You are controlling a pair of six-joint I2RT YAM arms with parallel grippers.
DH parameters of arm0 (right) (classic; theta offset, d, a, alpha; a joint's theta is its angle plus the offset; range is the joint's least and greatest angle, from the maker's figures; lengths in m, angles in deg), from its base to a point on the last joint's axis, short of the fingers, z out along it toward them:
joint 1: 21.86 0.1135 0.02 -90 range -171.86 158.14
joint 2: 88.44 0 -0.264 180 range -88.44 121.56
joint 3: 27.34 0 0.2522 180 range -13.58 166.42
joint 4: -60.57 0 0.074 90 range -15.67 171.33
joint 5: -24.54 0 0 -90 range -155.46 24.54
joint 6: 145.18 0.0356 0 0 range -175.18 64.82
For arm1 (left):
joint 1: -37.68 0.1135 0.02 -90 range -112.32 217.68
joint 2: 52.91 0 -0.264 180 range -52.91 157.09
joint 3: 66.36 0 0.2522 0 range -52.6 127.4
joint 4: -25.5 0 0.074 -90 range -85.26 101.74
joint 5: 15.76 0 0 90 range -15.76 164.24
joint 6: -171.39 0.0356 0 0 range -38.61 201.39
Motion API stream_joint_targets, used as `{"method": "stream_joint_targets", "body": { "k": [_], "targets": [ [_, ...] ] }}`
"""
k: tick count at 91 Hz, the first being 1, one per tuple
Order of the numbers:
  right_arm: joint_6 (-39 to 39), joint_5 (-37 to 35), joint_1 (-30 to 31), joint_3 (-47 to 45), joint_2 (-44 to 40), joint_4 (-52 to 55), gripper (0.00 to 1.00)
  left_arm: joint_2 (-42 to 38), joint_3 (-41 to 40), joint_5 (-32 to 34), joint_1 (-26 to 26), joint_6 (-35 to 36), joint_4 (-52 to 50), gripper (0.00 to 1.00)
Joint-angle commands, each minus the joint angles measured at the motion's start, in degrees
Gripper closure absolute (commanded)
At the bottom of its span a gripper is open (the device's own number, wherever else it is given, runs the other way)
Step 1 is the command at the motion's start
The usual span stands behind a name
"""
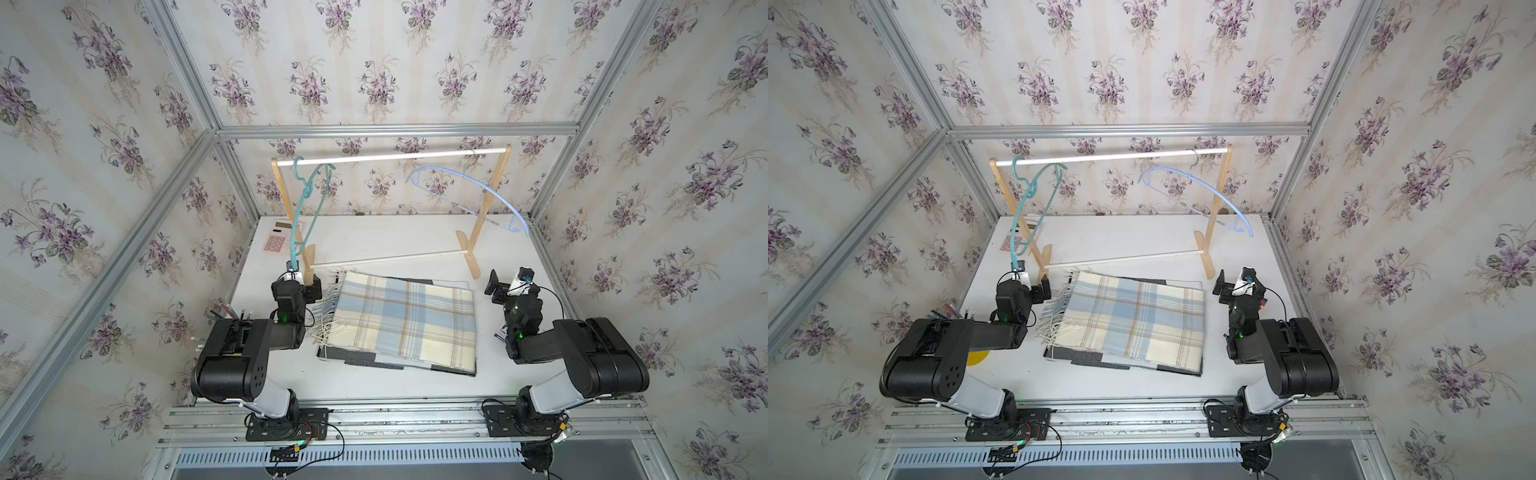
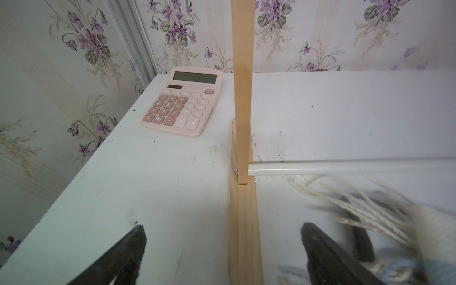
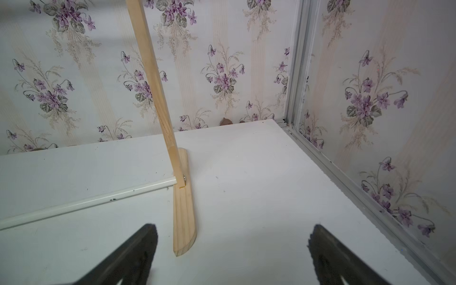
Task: Hang the scarf on the hanger
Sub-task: Pick up the hanger from the clothesline.
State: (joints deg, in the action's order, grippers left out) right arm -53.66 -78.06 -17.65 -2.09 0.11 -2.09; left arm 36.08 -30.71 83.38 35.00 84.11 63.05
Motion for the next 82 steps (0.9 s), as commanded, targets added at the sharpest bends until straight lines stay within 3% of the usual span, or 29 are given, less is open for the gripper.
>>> {"method": "stream_joint_targets", "body": {
  "k": [1, 50, 61, 69, 78, 82],
  "targets": [
    [0.0, 0.2, 0.0, 0.1, -0.1, -0.3, 0.00, -0.2, 0.0, -0.4, 0.0, 0.1, 1.5, 0.01],
    [0.0, 0.3, 0.1, 0.3, 0.0, -0.1, 0.00, -0.3, -0.2, -0.3, 0.0, 0.2, 1.7, 0.01],
    [-0.1, -0.9, 0.3, -1.2, -2.6, -0.8, 0.00, -5.3, -1.5, 8.7, -3.8, 2.4, 1.7, 0.01],
    [-0.2, -3.8, 1.3, -0.9, -8.3, 4.9, 0.00, -15.0, 1.4, 16.8, -7.4, 2.4, -11.0, 0.01],
    [3.3, -16.4, 6.4, 3.4, -18.0, 21.2, 0.00, -25.8, 7.4, 22.0, -8.0, -6.2, -36.5, 0.01],
    [7.8, -16.5, 7.2, 5.8, -22.3, 30.6, 0.00, -29.8, 9.8, 24.7, -8.1, -11.8, -47.6, 0.01]
  ]
}}
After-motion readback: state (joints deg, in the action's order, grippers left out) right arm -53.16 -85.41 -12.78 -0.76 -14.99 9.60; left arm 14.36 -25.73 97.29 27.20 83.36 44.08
